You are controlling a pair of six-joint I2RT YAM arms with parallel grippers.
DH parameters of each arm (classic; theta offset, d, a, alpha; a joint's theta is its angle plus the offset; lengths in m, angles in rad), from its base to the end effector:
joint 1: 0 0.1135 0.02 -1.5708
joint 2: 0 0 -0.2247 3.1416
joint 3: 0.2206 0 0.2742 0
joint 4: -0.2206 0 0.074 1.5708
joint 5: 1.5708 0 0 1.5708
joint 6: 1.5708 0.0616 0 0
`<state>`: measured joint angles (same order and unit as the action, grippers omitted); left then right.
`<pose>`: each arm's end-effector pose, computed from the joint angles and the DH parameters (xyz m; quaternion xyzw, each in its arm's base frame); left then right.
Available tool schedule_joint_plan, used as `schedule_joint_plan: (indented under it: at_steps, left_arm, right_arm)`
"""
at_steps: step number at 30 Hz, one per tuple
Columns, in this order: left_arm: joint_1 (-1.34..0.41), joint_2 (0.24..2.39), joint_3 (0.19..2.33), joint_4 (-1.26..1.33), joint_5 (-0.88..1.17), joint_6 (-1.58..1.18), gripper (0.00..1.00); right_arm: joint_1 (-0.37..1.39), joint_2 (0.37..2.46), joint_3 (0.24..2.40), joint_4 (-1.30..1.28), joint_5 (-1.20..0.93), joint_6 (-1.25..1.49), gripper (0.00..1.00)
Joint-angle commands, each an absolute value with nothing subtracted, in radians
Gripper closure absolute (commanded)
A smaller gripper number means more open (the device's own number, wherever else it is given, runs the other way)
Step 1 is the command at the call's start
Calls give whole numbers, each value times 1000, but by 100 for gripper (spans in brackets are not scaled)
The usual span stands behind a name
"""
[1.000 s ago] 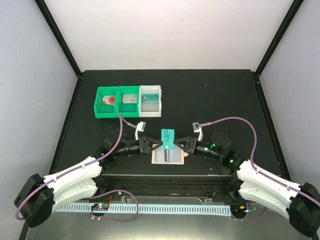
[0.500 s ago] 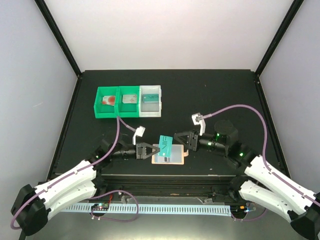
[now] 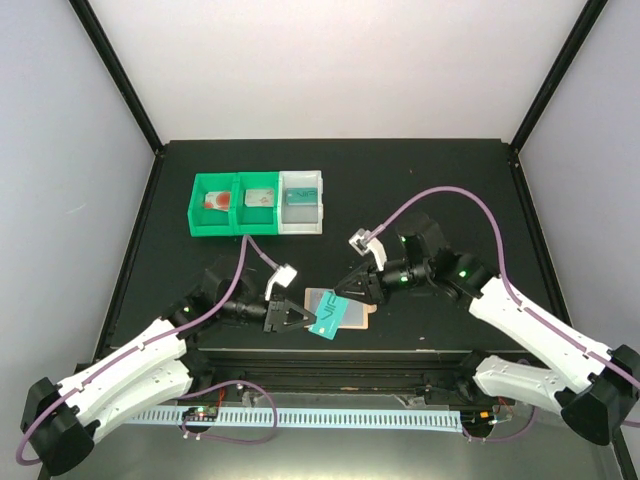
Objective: Take the credit cards out of the card holder
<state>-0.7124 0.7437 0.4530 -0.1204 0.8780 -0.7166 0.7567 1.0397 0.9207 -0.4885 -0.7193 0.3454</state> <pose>0.1446 -0.1876 0.2011 0.2313 0.7577 -0.5936 0.1417 0.1741 0.2202 0.2664 -0.3290 0.7788 0.4928 0.2061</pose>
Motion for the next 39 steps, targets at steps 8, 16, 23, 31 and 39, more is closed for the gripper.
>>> schedule_joint_plan:
  at_steps: [8,16,23,31,39]
  left_arm:
    - [-707,759,492,-139,976,-638,98]
    - [-706,757,483,-102,981,-646,98]
    - [-707,775,486,-66,990,-655,99]
    - [-706,773,495,-86,956,-643,98]
    - [-700,663,572,-293,574,-659,46]
  right_arm:
    - [755,1079,890,-506,-877,277,73]
    - [755,1127,891,-485,-906,278,71]
    - [755,1139,860,-457,-936,285,82]
    - [754,1126,853,-434,-948,301,99]
    - [755,1088,813,-290,-856,436,99]
